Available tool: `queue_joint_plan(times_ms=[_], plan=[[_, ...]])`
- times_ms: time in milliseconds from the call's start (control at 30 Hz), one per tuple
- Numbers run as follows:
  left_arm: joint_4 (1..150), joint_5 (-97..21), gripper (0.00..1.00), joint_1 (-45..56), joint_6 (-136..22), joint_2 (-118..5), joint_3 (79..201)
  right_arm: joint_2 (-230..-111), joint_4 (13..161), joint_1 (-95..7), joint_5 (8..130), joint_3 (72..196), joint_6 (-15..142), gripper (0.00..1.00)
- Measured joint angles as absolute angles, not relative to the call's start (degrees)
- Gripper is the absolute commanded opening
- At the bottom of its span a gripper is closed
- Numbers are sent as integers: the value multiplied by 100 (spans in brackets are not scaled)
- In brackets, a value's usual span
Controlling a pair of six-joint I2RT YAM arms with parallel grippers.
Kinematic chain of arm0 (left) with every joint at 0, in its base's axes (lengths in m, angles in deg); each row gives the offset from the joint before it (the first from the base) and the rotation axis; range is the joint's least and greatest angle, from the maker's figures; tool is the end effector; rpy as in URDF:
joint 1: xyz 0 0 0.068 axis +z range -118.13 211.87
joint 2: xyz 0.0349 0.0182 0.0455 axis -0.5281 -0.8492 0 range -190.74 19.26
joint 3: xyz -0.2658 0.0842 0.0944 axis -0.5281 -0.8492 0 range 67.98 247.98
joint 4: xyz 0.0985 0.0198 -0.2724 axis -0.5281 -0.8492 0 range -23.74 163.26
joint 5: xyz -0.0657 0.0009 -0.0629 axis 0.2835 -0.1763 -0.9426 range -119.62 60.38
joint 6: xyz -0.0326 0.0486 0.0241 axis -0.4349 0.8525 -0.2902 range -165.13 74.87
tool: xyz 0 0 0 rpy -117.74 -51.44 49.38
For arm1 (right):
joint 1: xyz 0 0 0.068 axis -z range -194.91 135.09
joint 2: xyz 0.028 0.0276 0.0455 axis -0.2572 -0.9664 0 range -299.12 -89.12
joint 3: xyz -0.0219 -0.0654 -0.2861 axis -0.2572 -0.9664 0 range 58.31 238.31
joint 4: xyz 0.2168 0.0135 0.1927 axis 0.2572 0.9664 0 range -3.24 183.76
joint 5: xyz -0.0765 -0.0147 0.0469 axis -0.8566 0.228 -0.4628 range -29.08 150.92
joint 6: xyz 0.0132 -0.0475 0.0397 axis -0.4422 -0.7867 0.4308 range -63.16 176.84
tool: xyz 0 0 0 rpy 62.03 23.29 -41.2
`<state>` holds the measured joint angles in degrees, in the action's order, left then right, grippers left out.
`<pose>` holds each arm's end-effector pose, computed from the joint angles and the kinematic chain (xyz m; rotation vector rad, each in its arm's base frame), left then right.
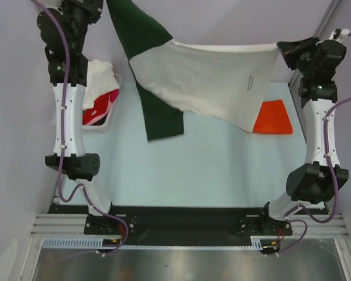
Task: Fold and stack the t-shirts
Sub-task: Flatten the tshirt out
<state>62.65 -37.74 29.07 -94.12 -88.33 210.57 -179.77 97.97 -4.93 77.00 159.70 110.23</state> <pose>0.4083 -0.0269 0.6440 -0.3451 1.1429 -0.8798 0.3998 -0.0567 0.5089 0.6587 1.4999 0.8081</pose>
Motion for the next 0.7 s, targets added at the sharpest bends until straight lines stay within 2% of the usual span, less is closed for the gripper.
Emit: queue_joint_plan(times_ms=[133,233,333,500,700], plan=[[7190,-3877,0,2904,-9524,-8676,21186,-18183,9373,-405,8003,16409,11180,0],[7611,-3973,0,2904,-9502,-8676,21085,-18318,9054,-408,8220,16193,11305,0],[7882,-4078,0,2907,-9395,-8549,20377,-18576,8713,-425,8449,15751,11436,0],[7981,-4043,0,2893,-9117,-7902,17855,-19136,8514,-475,8775,15008,11464,0],[7756,-3534,0,2590,-8580,-6755,15136,-19142,8168,-602,8919,13286,11357,0]])
